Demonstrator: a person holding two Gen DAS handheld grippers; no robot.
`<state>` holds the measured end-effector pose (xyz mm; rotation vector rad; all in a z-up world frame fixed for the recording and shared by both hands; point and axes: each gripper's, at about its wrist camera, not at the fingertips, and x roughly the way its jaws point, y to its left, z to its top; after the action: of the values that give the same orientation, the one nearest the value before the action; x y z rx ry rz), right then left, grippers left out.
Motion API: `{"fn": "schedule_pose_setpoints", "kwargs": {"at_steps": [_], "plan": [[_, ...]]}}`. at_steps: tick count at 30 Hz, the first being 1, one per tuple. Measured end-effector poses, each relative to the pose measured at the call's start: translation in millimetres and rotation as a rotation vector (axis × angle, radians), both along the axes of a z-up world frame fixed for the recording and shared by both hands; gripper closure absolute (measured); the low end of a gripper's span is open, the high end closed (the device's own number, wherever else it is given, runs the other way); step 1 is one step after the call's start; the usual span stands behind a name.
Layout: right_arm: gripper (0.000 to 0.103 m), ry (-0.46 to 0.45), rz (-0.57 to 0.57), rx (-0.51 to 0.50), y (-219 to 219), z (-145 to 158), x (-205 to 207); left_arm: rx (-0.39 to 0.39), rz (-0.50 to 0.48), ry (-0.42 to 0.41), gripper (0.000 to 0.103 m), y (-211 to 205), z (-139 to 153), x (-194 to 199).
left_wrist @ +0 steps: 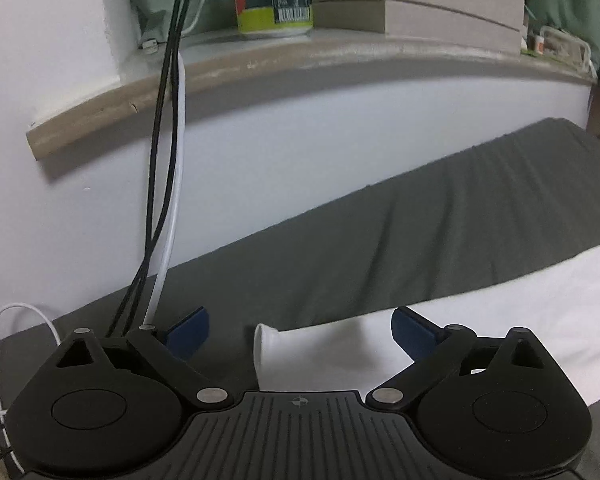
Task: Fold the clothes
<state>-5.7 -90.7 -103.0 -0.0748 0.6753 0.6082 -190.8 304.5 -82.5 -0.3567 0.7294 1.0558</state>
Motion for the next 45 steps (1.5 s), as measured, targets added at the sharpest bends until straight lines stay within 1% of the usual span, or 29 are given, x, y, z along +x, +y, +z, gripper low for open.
{"fn": "schedule_pose_setpoints", "kwargs": {"at_steps": [1,2,4,6,9,10,11,13,15,17,20,23,25,28,31,33,35,37,39,40,41,44,45], "plan": [[0.0,0.005,0.005,0.005,0,1,-2,-0.01,0.017,0.002,0.034,3,-3,-1],[0.0,0.01,0.011,0.008,0,2,-3,-0.02,0.035,0.001,0.051,4,-7,-2],[0.0,0.014,0.021,0.013,1,5,-6,-0.059,0.05,-0.018,0.06,7,-15,-6],[0.0,0.01,0.029,0.018,0,8,-9,-0.058,0.026,-0.027,0.063,3,-19,-7],[0.0,0.013,0.036,0.02,-1,10,-12,-0.043,-0.002,-0.026,0.074,-2,-20,-9],[0.0,0.017,0.038,0.023,-1,11,-12,-0.043,-0.008,-0.029,0.082,-3,-21,-10],[0.0,0.019,0.04,0.026,-1,12,-12,-0.052,-0.004,-0.046,0.093,-2,-21,-12],[0.0,0.019,0.039,0.03,-2,13,-13,-0.073,0.005,-0.085,0.097,2,-20,-17],[0.0,0.021,0.031,0.037,-3,15,-13,-0.076,0.009,-0.123,0.098,1,-17,-21],[0.0,0.024,0.021,0.05,-6,17,-12,-0.047,-0.008,-0.165,0.098,-2,-8,-22],[0.0,0.031,0.004,0.074,-11,22,-11,0.011,-0.094,-0.225,0.098,-18,19,-13],[0.0,0.042,-0.025,0.114,-18,31,-7,0.073,-0.22,-0.309,0.098,-49,53,9],[0.0,0.057,-0.048,0.165,-25,40,-3,0.09,-0.316,-0.388,0.098,-77,71,33],[0.0,0.066,-0.088,0.272,-41,58,7,0.068,-0.498,-0.486,0.098,-123,87,80],[0.0,0.106,-0.14,0.409,-67,72,26,-0.004,-0.684,-0.54,0.098,-178,81,130],[0.0,0.161,-0.21,0.496,-93,72,39,-0.059,-0.794,-0.543,0.098,-222,66,161],[0.0,0.227,-0.271,0.538,-119,64,49,-0.089,-0.907,-0.515,0.098,-264,43,182],[0.0,0.317,-0.314,0.559,-140,49,60,-0.105,-0.977,-0.466,0.097,-293,19,185],[0.0,0.415,-0.318,0.559,-151,30,70,-0.121,-1.042,-0.414,0.097,-321,-5,186],[0.0,0.451,-0.305,0.557,-152,22,73,-0.125,-1.054,-0.395,0.097,-332,-14,179],[0.0,0.481,-0.292,0.557,-152,14,75,-0.135,-1.059,-0.373,0.097,-329,-18,181],[0.0,0.512,-0.243,0.576,-141,2,79,-0.187,-1.058,-0.293,0.097,-323,-15,184],[0.001,0.522,-0.228,0.58,-135,0,82,-0.191,-1.047,-0.289,0.096,-321,-11,181]]}}
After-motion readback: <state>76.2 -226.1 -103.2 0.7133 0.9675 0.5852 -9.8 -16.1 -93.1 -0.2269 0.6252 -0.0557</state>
